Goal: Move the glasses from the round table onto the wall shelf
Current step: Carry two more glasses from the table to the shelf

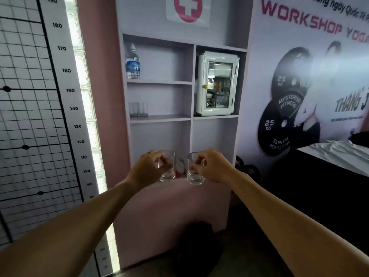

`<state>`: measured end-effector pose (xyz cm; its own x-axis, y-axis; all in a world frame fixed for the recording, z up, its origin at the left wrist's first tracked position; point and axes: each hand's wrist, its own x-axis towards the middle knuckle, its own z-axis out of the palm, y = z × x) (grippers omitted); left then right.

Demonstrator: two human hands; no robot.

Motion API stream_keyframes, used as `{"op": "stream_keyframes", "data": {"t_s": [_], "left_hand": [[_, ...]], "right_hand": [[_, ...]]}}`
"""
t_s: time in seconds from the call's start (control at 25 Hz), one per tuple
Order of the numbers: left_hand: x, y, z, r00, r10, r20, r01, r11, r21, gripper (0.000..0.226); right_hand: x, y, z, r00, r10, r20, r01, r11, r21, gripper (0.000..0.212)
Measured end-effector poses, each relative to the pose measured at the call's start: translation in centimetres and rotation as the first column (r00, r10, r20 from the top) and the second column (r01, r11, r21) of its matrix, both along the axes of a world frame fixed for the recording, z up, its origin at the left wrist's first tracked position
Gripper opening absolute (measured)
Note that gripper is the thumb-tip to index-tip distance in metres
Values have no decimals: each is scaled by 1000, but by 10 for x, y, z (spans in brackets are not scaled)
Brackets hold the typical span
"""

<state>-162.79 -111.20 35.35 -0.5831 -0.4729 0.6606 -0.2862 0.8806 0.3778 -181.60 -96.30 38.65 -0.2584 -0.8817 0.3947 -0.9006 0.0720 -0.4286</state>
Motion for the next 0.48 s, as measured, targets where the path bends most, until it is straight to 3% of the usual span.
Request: {"op": "stream_keyframes", "data": {"t_s": [0.48], "left_hand": [[-65,-71,17,984,175,-40,-176,984,-20,18]], "right_hand": [[-94,-128,24,971,237,-24,-238,969,-68,16]]}}
